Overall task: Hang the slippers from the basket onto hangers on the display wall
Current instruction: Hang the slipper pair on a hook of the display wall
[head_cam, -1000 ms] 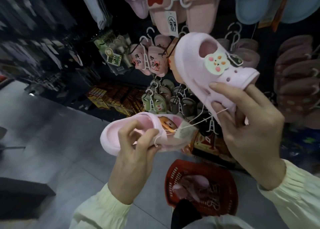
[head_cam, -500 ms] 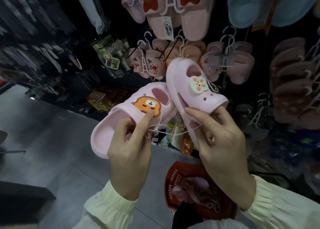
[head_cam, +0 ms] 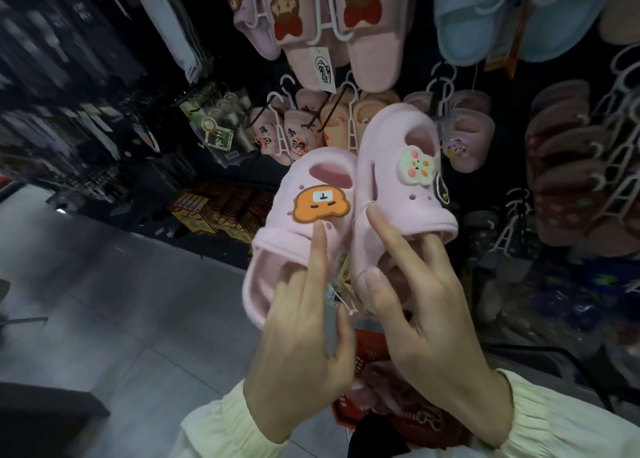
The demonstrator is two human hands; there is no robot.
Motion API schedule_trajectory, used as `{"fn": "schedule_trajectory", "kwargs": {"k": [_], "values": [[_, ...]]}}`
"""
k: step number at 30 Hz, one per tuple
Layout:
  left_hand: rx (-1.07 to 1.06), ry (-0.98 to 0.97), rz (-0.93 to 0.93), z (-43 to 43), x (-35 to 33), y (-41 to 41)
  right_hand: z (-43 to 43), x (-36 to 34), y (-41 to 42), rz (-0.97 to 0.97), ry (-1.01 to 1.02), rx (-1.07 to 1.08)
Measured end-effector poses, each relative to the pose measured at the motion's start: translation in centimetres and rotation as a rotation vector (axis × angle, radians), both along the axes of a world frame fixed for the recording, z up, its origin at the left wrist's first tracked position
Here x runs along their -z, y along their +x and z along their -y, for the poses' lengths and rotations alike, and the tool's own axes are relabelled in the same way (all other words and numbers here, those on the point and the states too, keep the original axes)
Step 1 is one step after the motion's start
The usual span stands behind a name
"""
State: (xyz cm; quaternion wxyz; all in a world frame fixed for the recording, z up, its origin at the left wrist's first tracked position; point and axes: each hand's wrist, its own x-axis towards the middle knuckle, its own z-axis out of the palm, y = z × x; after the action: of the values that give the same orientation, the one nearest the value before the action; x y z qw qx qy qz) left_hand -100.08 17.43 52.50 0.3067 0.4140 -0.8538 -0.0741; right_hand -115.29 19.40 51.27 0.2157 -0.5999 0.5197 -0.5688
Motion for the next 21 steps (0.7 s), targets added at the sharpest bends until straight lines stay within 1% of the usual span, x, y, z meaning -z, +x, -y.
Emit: {"fn": "schedule_trajectory", "kwargs": {"k": [4, 6, 9, 10, 13, 17, 19, 21], "values": [[0.119, 0.051, -0.004, -0.8, 0.7, -0.7, 0.1, -0.1, 0.1, -0.063, 0.009, 0.126], [0.147, 0.055, -0.004, -1.0, 0.8, -1.0, 0.0, -0.3, 0.0, -0.065, 0.014, 0.076], [0.196, 0.031, 0.019, -1.3, 0.4, -1.2, -0.4, -0.2, -0.2, -0.088, 0.024, -0.080], [0.204, 0.030, 0.019, -1.4, 0.3, -1.3, -0.5, 0.0, -0.2, -0.109, 0.026, -0.084], [0.206, 0.032, 0.012, -1.8, 0.3, -1.5, -0.4, 0.3, 0.2, -0.162, 0.011, 0.046], [0.148, 0.061, 0.011, -3.0, 0.6, -1.6, 0.0, 0.7, 0.5, -0.329, -0.056, 0.248], [0.124, 0.075, -0.009, -3.2, 0.6, -1.5, 0.1, 1.1, 0.5, -0.385, -0.074, 0.302], [0.121, 0.036, -0.013, -3.2, 0.5, -1.5, 0.3, 1.5, 0.6, -0.395, -0.095, 0.343]]}}
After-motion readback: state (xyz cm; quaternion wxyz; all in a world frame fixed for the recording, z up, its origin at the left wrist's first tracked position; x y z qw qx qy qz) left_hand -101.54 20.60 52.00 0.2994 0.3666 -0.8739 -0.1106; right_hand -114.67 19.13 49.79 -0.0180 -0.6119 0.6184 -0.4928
